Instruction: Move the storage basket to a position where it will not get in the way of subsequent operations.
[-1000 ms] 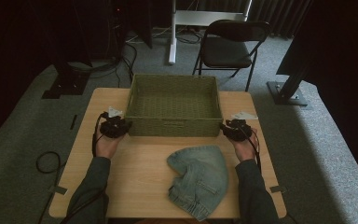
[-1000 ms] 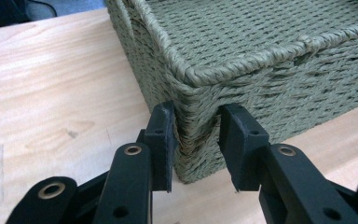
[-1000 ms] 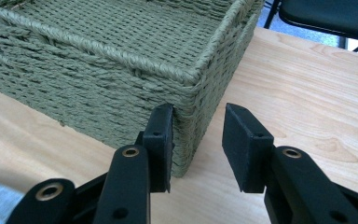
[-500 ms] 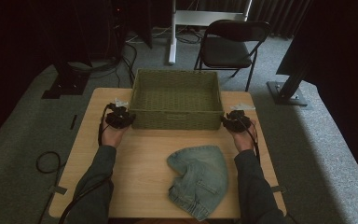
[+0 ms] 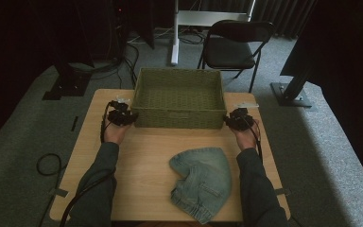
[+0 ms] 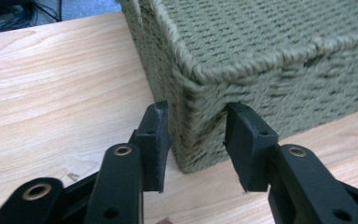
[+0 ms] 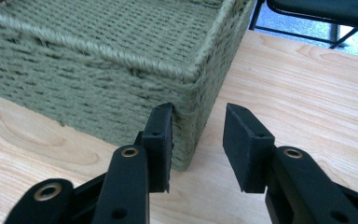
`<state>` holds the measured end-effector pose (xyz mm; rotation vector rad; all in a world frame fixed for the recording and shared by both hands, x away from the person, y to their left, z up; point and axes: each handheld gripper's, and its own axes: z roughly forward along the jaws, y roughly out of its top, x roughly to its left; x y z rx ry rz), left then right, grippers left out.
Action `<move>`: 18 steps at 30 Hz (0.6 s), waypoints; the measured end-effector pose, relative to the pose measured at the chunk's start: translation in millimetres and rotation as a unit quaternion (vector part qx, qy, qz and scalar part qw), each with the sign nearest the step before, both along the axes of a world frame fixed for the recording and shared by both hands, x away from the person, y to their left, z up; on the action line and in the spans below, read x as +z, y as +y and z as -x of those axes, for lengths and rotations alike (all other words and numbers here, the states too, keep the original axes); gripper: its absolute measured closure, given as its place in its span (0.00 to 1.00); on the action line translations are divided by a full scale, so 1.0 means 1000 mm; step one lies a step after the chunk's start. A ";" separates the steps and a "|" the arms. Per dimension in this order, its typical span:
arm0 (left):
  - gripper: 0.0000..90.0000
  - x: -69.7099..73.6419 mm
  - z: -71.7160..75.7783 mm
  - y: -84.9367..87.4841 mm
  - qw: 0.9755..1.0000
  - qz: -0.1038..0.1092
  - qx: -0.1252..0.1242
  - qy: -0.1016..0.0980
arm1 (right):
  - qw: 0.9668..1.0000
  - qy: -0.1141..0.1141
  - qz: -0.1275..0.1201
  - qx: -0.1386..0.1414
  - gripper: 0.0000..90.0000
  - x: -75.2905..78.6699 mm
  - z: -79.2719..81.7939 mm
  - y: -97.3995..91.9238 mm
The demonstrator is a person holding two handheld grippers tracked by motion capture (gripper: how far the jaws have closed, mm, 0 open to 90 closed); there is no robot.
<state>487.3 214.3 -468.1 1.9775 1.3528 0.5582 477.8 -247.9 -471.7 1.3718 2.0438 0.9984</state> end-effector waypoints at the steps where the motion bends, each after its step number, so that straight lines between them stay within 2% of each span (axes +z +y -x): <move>1: 0.65 -0.001 0.002 0.002 1.000 0.003 0.000 0.002 | 1.000 0.001 0.003 0.001 0.68 0.000 0.001 0.000; 7: 0.62 -0.007 0.012 0.013 1.000 0.008 0.004 0.010 | 1.000 -0.003 0.015 0.014 0.64 0.002 0.008 -0.002; 11: 0.62 -0.007 0.019 0.018 1.000 0.011 0.004 0.008 | 0.999 -0.003 0.024 0.025 0.61 0.003 0.014 -0.006; 18: 0.60 -0.008 0.033 0.014 1.000 0.018 -0.014 0.004 | 0.999 0.001 0.032 0.042 0.57 -0.005 0.031 -0.008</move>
